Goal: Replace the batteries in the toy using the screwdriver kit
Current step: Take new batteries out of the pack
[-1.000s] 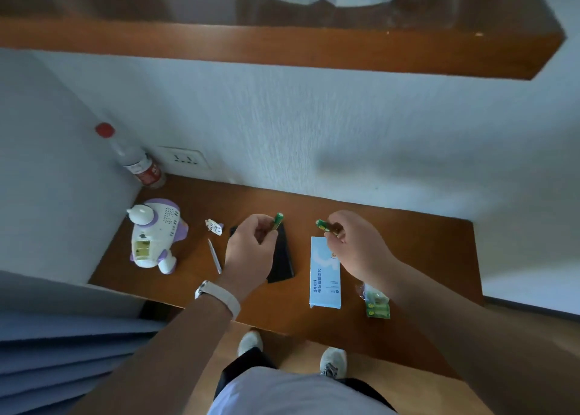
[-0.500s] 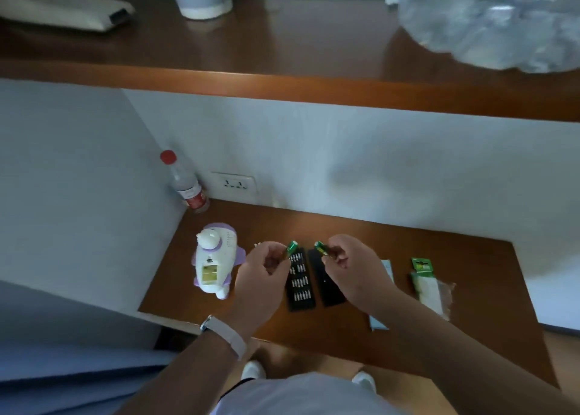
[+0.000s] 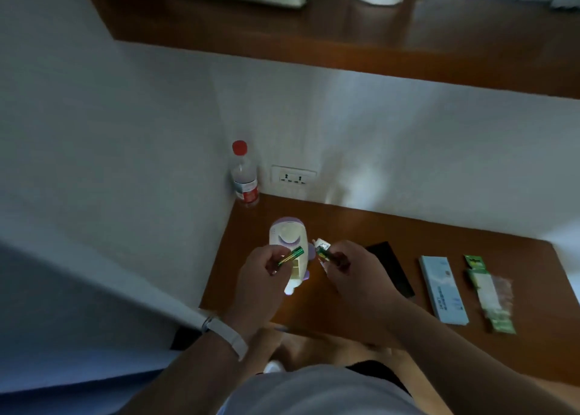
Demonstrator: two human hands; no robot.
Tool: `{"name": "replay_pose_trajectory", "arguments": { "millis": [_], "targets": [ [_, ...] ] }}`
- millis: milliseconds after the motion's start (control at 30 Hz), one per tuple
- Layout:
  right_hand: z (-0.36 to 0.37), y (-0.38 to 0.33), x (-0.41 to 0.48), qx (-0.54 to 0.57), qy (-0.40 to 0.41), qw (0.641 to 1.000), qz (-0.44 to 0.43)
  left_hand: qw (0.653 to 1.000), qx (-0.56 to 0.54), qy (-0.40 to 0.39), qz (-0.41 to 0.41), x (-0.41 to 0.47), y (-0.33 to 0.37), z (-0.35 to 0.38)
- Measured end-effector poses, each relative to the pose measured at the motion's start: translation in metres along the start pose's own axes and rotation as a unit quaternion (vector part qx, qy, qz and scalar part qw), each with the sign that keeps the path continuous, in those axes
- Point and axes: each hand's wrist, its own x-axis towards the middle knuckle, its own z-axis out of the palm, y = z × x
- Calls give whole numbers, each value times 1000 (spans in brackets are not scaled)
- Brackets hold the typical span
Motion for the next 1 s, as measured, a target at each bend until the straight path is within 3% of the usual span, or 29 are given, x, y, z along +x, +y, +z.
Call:
{"name": "replay_pose_trajectory", "arguments": {
  "millis": [533,833,1000],
  "targets": [
    [27,-17,9,35,29,999,-2,999,-29,-10,-12,12,-19,-24],
    [24,-19,21,233,-11,970,63,1000,10,-11,12,18,-20,-23],
    [26,-9,28,167,-43,984,49,999,24,-18,11,21,-20,-18]
  ]
}}
